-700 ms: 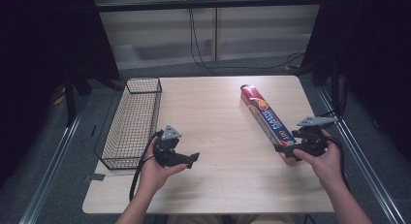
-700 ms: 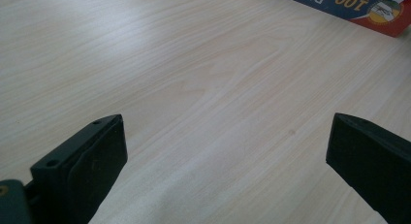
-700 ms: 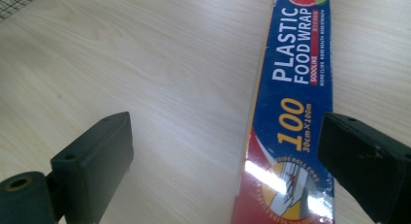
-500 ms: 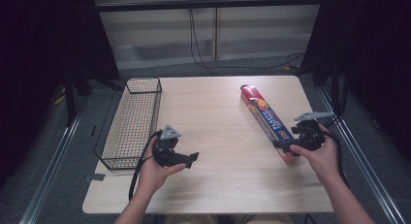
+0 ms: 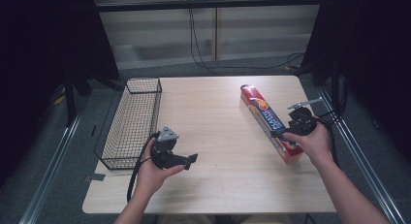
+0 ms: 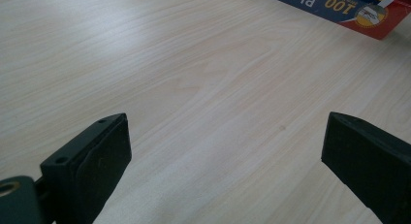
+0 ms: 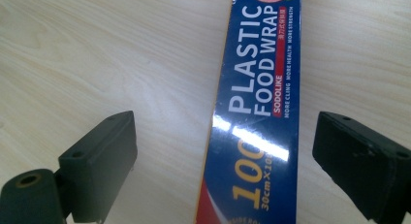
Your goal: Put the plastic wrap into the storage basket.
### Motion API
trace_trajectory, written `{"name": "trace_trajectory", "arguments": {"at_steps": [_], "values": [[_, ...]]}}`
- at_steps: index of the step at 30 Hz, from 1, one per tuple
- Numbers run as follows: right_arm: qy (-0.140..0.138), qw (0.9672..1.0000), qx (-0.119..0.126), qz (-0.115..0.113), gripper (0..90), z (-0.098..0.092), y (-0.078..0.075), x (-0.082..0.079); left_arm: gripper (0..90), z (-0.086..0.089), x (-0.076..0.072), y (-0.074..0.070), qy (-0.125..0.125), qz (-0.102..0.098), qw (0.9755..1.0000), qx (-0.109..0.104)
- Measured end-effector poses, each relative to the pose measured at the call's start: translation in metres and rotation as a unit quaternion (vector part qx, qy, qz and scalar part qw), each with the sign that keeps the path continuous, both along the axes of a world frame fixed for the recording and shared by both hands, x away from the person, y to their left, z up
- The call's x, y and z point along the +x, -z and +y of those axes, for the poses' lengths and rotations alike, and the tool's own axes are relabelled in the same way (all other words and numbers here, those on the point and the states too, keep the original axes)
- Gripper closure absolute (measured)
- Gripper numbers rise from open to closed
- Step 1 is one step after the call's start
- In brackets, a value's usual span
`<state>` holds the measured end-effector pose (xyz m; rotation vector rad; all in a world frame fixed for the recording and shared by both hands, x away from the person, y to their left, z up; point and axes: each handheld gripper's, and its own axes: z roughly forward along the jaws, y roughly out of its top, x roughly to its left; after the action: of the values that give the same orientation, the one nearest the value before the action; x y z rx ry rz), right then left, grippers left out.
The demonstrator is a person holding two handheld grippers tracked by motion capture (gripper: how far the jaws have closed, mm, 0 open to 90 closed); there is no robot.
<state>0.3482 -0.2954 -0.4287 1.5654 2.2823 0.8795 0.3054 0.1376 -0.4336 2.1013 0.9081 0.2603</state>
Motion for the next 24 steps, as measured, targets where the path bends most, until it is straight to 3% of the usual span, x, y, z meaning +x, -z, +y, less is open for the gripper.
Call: {"name": "trace_trajectory", "arguments": {"at_steps": [5,10,13,20,24], "values": [[0.003,0.9996,-0.020,0.019,9.2,0.002,0.007,0.014,3.6,0.002,-0.001,0.002,0.000,0.002,0.9999,0.011],[0.011,0.9991,-0.025,0.033,10.9,0.002,0.012,0.023,3.7,0.004,-0.003,0.002,-0.001,0.002,0.9999,0.011],[0.012,0.9977,-0.040,0.054,11.0,0.004,0.017,0.028,3.8,0.005,-0.005,0.002,-0.003,0.002,0.9999,0.014],[0.020,0.9961,-0.052,0.069,12.4,0.006,0.021,0.035,4.0,0.006,-0.005,0.003,0.000,0.000,0.9999,0.017],[0.009,0.9959,-0.057,0.070,14.2,0.007,0.023,0.035,4.1,0.005,-0.006,0.003,0.001,0.001,0.9998,0.021]]}}
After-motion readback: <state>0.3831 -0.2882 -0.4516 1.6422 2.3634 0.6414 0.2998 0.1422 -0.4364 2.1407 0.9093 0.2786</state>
